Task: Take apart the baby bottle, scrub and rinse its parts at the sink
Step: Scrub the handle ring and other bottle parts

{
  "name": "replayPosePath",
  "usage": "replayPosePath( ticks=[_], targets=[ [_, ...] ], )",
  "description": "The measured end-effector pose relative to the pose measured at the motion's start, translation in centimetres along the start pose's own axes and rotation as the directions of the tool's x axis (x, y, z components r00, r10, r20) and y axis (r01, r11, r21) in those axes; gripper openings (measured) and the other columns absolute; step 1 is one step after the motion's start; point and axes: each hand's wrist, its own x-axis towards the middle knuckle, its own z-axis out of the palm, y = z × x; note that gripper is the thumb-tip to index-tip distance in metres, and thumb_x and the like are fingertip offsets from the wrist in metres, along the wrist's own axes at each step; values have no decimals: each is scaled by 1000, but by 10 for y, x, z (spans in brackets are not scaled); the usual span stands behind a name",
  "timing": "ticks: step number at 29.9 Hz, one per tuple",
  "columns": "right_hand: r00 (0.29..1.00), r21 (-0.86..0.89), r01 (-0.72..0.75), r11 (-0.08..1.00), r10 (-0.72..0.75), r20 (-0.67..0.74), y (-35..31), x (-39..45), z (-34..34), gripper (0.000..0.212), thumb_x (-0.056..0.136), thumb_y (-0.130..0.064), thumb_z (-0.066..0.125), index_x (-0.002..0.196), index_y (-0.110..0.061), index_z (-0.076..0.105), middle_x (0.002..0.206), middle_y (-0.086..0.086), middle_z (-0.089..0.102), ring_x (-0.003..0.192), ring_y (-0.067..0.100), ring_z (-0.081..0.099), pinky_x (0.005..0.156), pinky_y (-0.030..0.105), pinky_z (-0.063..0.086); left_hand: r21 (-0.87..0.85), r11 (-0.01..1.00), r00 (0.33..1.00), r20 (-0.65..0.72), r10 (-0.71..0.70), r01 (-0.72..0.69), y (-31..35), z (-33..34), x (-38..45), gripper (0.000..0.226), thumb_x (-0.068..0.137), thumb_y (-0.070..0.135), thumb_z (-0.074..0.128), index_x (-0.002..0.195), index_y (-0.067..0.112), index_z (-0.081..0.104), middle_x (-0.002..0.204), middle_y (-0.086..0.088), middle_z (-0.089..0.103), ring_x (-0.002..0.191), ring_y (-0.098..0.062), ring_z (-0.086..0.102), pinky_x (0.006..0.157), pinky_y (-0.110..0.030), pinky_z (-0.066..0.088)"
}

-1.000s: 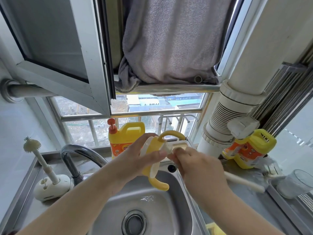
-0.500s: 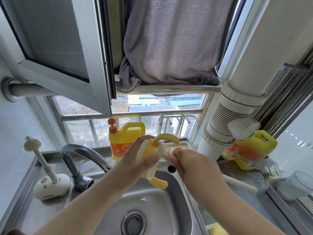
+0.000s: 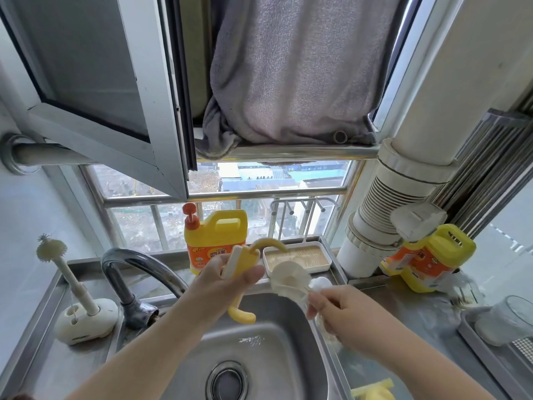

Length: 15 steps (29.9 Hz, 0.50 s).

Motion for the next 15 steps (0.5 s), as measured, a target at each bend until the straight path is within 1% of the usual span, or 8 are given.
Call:
replayPosePath(
  ticks=[2,4,5,7,8,10,12,15],
  targets=[
    [997,-65,-59,996,56,-49,7,-2,-3,38,96,-44,43,67,-28,62,54,-9,47,40,-2,39,46,13,30,172,984,996,-84,-29,43,-5,0,2,86,46,72,70,118,30,49,102,3,61,91,-14,60,75,-30,50],
    [987,-20,-106,994,103,-124,8,-4,-8,36,94,-47,45,73,-24,64,56,-10,50,44,-1,43,49,16,33,341,939,990,-143,15,35,-9,1,1,82,56,64,76,123,33,42,104,9,55,92,-12,57,73,-28,48],
    [982,9,-106,994,106,-158,7,-3,-11,32,92,-47,48,79,-24,65,60,-9,54,50,1,48,51,19,35,417,909,988,-141,55,9,-10,2,0,83,58,61,77,127,33,39,107,11,53,93,-11,55,76,-27,48],
    [978,80,-51,996,65,-196,-1,1,-13,19,87,-44,57,88,-27,65,73,-11,61,64,2,56,56,19,38,536,842,987,-89,132,-64,-11,7,-2,92,58,61,76,135,33,33,116,14,48,102,-10,50,85,-26,43],
    [981,113,-14,994,36,-193,-6,4,-10,15,85,-42,62,91,-29,65,76,-12,63,68,1,58,58,18,39,578,810,985,-58,165,-102,-11,11,-3,96,57,62,76,137,33,31,122,15,45,107,-9,46,90,-25,40],
    [991,152,31,988,-10,-137,-15,12,-2,20,79,-42,70,95,-30,66,78,-13,65,72,0,60,64,17,44,629,759,974,-10,226,-169,-10,18,-5,101,56,62,76,139,31,27,127,18,39,116,-6,39,97,-22,33],
    [996,134,55,990,-44,-78,-17,20,7,24,75,-45,73,87,-25,69,74,-10,65,69,4,59,68,22,45,666,715,959,5,284,-215,-8,20,-5,101,58,61,76,139,29,25,123,20,34,117,-3,32,95,-17,27],
    [997,114,82,990,-82,-6,-13,26,12,30,76,-45,72,72,-15,68,64,-5,58,60,7,50,63,25,40,660,708,946,13,323,-251,-9,12,-4,98,56,58,78,135,30,29,115,21,33,113,-2,32,92,-15,25]
  ],
)
